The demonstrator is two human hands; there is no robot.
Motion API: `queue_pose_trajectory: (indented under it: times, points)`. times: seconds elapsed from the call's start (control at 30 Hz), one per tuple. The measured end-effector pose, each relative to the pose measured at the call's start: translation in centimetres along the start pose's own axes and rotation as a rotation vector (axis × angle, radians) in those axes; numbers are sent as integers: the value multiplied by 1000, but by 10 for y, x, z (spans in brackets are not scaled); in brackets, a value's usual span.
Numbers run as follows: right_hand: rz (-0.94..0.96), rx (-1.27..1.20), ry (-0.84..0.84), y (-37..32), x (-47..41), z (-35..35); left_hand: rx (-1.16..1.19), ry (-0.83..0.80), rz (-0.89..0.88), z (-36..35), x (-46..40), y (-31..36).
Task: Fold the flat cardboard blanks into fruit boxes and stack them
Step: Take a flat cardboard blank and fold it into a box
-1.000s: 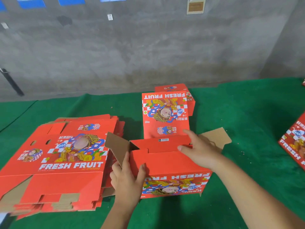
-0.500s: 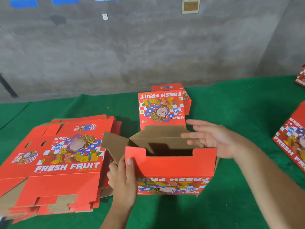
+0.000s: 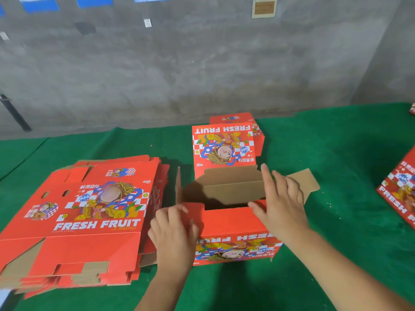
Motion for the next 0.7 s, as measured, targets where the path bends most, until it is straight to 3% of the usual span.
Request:
queue_pose_trajectory:
  times: [0.1,0.2,0.33,0.43,0.5,0.6,0.7]
  points:
    - [62,-67,80,-6,1,8,64,18,-174,2,1,14]
    - [93,-150,117,-11,6,14,104,-38,-207,1,-4,12]
    - [13,-58,-178,-5,5,-18,43,-113,-232,-2,-13,8]
    - [-27,24,-280,-10,8,-36,53,-257,-381,-19,-3,23]
    - [-26,27,-301,-15,11,-40,70,-380,-375,-32,2,25]
    - [1,2,-95,-21,17,-11,-16,-478,-271,-47,-7,17]
    - [-268,-156,177,19,30,26,-248,-525,-223,-59,-24,13]
Point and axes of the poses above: each hand's wrist, its own x-axis away from the middle knuckle, its own z-axis out of the back of the hand, y = z × x, the point moved 10 cm from there along -x, towards the middle knuckle, and after that the axes turned 5 degrees about -z, right-handed, at the moved point
